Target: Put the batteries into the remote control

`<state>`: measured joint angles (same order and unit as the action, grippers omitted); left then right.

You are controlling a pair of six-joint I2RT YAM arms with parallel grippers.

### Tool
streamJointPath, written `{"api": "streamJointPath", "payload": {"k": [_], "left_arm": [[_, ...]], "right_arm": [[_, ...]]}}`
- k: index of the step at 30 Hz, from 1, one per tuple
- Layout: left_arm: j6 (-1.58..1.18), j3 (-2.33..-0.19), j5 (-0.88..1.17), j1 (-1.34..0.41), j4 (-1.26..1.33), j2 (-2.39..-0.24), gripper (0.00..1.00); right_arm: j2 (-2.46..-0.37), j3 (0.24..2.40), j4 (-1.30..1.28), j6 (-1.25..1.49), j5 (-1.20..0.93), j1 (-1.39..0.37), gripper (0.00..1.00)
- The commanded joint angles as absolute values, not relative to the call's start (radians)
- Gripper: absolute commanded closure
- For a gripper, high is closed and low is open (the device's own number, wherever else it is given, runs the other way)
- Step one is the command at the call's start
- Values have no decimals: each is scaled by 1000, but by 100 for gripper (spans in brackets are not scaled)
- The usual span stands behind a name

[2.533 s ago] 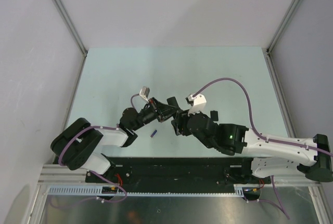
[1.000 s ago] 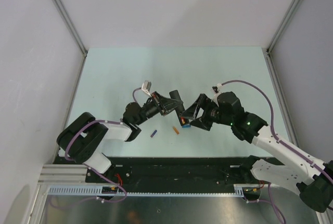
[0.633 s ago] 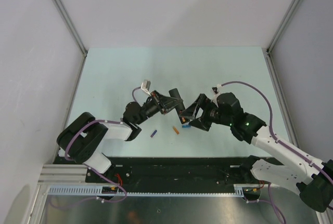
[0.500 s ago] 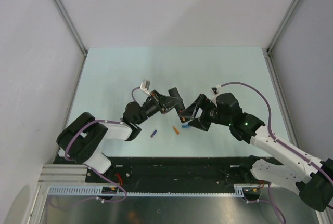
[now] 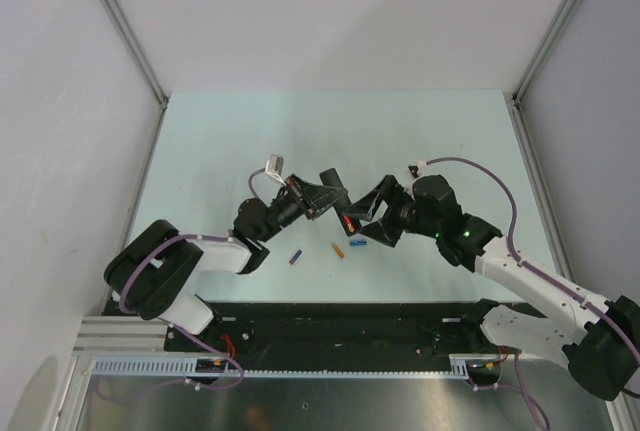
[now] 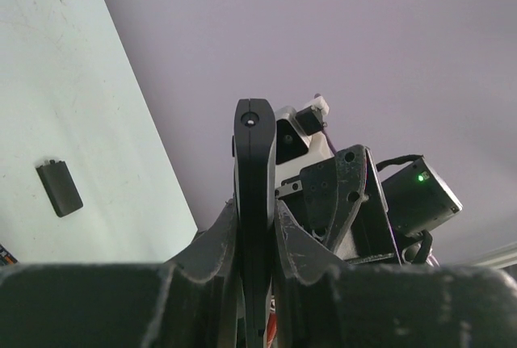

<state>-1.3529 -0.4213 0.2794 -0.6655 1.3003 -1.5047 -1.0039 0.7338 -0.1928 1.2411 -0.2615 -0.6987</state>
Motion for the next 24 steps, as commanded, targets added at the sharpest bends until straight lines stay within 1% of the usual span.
{"api": "streamJointPath", "payload": {"k": [1,24], "left_arm": [[-1327,-413,259,-669,1508,-1463,100],[-1324,-411,244,-670,1508,-1447,100]], "right_arm": [[-1014,733,-130,1264,-244,-692,18],[-1045,707,-103,1269,-259,-689,25]]}}
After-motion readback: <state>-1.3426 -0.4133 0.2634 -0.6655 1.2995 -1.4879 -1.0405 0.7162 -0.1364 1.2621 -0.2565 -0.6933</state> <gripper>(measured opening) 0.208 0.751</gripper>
